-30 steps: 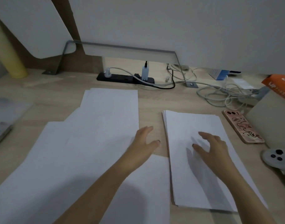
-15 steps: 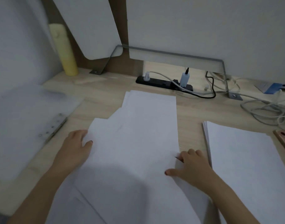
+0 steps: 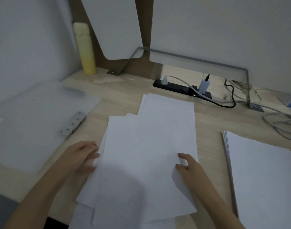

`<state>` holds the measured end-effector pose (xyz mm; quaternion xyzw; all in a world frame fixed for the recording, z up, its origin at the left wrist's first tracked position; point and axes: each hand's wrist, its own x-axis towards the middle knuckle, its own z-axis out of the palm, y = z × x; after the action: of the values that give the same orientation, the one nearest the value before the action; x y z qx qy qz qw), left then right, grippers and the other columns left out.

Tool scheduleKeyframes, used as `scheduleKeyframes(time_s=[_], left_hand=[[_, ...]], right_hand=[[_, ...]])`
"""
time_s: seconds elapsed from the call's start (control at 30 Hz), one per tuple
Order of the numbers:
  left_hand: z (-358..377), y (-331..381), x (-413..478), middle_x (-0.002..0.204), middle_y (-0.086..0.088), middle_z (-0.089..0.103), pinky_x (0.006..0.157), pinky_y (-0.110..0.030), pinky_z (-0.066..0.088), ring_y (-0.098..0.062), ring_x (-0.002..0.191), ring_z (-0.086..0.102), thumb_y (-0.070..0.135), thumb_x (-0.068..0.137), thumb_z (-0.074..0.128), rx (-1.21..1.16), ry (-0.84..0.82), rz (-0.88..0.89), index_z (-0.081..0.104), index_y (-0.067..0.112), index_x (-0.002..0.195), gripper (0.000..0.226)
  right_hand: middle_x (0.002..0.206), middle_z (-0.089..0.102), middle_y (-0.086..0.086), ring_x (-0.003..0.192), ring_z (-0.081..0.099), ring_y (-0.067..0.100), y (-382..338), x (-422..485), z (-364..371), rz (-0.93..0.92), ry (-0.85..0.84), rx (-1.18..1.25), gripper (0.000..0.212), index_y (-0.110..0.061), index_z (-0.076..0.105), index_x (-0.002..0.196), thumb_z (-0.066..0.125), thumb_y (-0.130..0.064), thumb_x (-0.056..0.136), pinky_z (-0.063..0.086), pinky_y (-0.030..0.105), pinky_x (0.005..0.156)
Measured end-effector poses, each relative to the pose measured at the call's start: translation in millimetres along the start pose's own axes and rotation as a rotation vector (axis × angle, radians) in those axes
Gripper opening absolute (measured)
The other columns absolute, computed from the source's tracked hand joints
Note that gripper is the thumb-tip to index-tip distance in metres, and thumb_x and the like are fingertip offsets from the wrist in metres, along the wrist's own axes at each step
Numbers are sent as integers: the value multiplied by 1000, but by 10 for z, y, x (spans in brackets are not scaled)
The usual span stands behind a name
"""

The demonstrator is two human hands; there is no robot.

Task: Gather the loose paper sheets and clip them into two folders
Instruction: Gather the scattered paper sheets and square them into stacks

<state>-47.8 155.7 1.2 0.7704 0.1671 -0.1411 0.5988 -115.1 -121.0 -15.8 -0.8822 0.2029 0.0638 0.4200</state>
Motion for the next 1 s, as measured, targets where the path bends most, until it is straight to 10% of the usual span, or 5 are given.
scheduleKeyframes(time_s=[0.2, 0.4, 0.53, 0.63, 1.0], left_hand=[[-65, -57, -29, 42, 6, 52, 37, -17, 37, -6, 33, 47, 21, 93, 54, -19, -145, -80, 56, 12, 64, 30], [105, -15, -62, 65, -3, 67, 46, -16, 42, -9, 48, 59, 28, 91, 56, 48, -211, -41, 65, 7, 78, 26], [288, -19, -82, 115, -10, 61, 79, -28, 46, -18, 95, 63, 40, 81, 63, 114, -209, 77, 68, 7, 98, 37], [386, 32, -183, 119, 3, 52, 83, -27, 48, -17, 101, 60, 18, 92, 55, 84, -168, 141, 64, 17, 100, 12], [308, -18, -207, 85, -7, 58, 71, -28, 41, -20, 81, 54, 22, 84, 60, -23, -173, 188, 61, 13, 83, 9]], right_hand=[[116, 44, -3, 120, 41, 21, -119, -30, 186, -107, 80, -165, 28, -19, 57, 119, 51, -19, 91, 28, 21, 92], [140, 35, 10, 128, 36, 25, 3, -161, 116, -51, 153, -4, 45, -15, 51, 128, 61, -10, 85, 29, 27, 101], [108, 54, 6, 98, 52, 20, -2, -236, -103, 135, -18, 589, 32, -9, 57, 118, 56, -2, 87, 41, 32, 89], [67, 39, 4, 56, 40, 13, -3, -262, -208, 178, -133, 862, 17, -7, 46, 72, 51, 0, 87, 36, 26, 58], [81, 70, -9, 69, 69, 3, -254, -165, -44, -57, -104, 476, 14, -21, 64, 90, 60, -9, 87, 47, 10, 52]])
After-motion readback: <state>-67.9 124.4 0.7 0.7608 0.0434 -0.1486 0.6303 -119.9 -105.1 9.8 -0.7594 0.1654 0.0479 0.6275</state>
